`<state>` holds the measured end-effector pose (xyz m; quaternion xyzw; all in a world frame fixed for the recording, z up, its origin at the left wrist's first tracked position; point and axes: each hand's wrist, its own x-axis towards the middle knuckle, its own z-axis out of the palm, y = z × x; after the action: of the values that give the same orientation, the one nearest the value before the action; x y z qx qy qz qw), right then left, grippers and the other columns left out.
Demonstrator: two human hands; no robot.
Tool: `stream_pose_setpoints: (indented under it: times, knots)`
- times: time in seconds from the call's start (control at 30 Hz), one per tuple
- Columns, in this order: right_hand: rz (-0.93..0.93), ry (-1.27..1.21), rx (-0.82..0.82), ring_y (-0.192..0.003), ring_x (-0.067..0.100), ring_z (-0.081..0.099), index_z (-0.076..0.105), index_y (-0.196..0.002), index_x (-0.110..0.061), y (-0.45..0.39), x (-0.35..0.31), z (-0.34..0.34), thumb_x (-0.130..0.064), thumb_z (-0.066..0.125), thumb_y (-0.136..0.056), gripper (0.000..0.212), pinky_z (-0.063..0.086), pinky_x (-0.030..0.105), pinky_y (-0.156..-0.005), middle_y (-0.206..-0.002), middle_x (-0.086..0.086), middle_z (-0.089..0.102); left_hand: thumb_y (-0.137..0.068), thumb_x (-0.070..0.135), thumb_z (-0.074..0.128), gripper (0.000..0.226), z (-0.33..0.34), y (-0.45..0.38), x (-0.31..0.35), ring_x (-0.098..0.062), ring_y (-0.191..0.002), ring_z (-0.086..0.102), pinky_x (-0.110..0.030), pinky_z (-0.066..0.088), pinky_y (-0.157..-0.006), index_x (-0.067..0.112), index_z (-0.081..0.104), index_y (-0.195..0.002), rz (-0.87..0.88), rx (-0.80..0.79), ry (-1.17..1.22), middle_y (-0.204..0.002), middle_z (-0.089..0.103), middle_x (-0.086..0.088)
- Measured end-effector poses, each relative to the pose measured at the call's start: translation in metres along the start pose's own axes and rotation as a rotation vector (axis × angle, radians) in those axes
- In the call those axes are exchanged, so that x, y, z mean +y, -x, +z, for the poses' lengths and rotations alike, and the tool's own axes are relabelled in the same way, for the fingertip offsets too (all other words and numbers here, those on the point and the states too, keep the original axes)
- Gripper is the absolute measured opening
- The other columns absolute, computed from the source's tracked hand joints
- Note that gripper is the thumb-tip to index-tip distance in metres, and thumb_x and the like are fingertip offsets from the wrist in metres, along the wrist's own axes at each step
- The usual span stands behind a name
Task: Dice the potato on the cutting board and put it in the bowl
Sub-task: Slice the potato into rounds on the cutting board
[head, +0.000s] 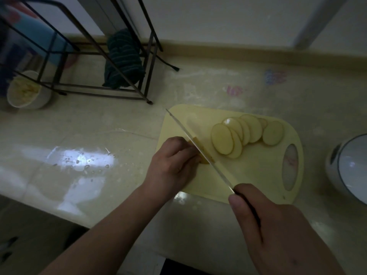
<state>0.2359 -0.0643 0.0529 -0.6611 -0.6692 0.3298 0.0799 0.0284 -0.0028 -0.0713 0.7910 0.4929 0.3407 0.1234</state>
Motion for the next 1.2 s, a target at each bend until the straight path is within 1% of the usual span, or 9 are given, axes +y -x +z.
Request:
stream_pose_setpoints:
  times: [0.17, 0.27, 0.47, 0.7, 0.8, 0.87, 1.0, 1.1, 1.2]
  knots:
    - [-0.013, -0.040, -0.027, -0.061, 0.019, 0.063, 0.042, -0.098, -0.045, 0.001, 0.001, 0.003, -0.073, 0.010, -0.077, 0.048, 0.041, 0.033, -0.049, -0.041, -0.018, 0.031, -0.103, 0.024, 0.050, 0.036, 0.001, 0.001, 0.000, -0.030, -0.093, 0.064, -0.037, 0.053, -0.080, -0.001, 0.076, -0.102, -0.015, -0.007, -0.004, -0.098, 0.068, -0.014]
    - [-0.032, -0.018, -0.004, -0.059, 0.018, 0.062, 0.043, -0.097, -0.044, 0.000, -0.001, 0.002, -0.072, 0.012, -0.078, 0.046, 0.038, 0.031, -0.047, -0.039, -0.019, 0.030, -0.105, 0.027, 0.047, 0.040, 0.000, 0.001, 0.000, -0.030, -0.093, 0.064, -0.037, 0.052, -0.080, -0.001, 0.076, -0.103, -0.012, -0.007, -0.004, -0.097, 0.068, -0.016]
    - [0.002, -0.076, -0.028, -0.057, 0.016, 0.061, 0.043, -0.096, -0.044, -0.001, 0.000, 0.004, -0.072, 0.010, -0.079, 0.047, 0.041, 0.033, -0.048, -0.044, -0.016, 0.039, -0.105, 0.026, 0.049, 0.039, 0.002, 0.000, -0.002, -0.032, -0.094, 0.065, -0.037, 0.052, -0.081, -0.001, 0.076, -0.101, -0.008, -0.002, 0.000, -0.097, 0.069, -0.016]
    - [0.030, -0.102, -0.059, -0.067, 0.016, 0.061, 0.034, -0.101, -0.044, -0.004, 0.000, 0.004, -0.075, -0.005, -0.068, 0.059, 0.049, 0.035, -0.062, -0.051, -0.008, 0.049, -0.107, 0.026, 0.044, 0.047, 0.004, -0.001, -0.006, -0.029, -0.092, 0.064, -0.029, 0.052, -0.080, -0.001, 0.078, -0.090, 0.018, 0.043, 0.043, -0.092, 0.070, -0.018]
    - [0.024, -0.094, -0.057, -0.066, 0.015, 0.059, 0.033, -0.101, -0.043, -0.008, 0.002, 0.005, -0.075, -0.006, -0.068, 0.061, 0.050, 0.034, -0.064, -0.057, -0.003, 0.054, -0.105, 0.022, 0.046, 0.042, 0.004, -0.001, -0.008, -0.031, -0.090, 0.066, -0.032, 0.053, -0.078, -0.001, 0.078, -0.090, 0.015, 0.046, 0.047, -0.091, 0.069, -0.018]
    - [0.029, -0.117, -0.058, -0.059, 0.013, 0.056, 0.036, -0.100, -0.045, -0.009, 0.007, 0.006, -0.077, -0.004, -0.069, 0.060, 0.048, 0.031, -0.060, -0.056, -0.004, 0.054, -0.106, 0.023, 0.045, 0.045, 0.004, -0.001, -0.007, -0.032, -0.088, 0.067, -0.034, 0.053, -0.075, -0.001, 0.078, -0.088, 0.012, 0.052, 0.048, -0.090, 0.069, -0.018]
    - [0.010, -0.073, -0.104, -0.037, 0.003, 0.038, 0.040, -0.098, -0.046, -0.002, 0.013, 0.001, -0.081, -0.002, -0.077, 0.059, 0.032, 0.015, -0.039, -0.044, -0.014, 0.045, -0.107, 0.028, 0.041, 0.053, 0.005, -0.001, -0.004, -0.033, -0.086, 0.067, -0.035, 0.053, -0.073, -0.002, 0.078, -0.083, 0.000, 0.061, 0.049, -0.088, 0.069, -0.018]
    - [0.030, -0.110, -0.084, -0.047, 0.007, 0.046, 0.032, -0.102, -0.046, -0.001, 0.014, 0.009, -0.082, -0.008, -0.073, 0.061, 0.040, 0.022, -0.049, -0.050, -0.013, 0.050, -0.106, 0.026, 0.043, 0.049, 0.004, 0.000, -0.005, -0.032, -0.088, 0.065, -0.035, 0.053, -0.076, -0.001, 0.078, -0.085, 0.006, 0.048, 0.056, -0.090, 0.068, -0.018]
    - [0.032, -0.136, -0.099, -0.062, 0.017, 0.057, 0.034, -0.098, -0.038, -0.013, 0.010, 0.017, -0.072, 0.000, -0.081, 0.052, 0.048, 0.036, -0.062, -0.058, -0.001, 0.054, -0.106, 0.024, 0.047, 0.045, 0.004, 0.000, -0.004, -0.033, -0.086, 0.066, -0.037, 0.053, -0.074, 0.000, 0.078, -0.085, 0.016, 0.031, 0.032, -0.088, 0.068, -0.018]
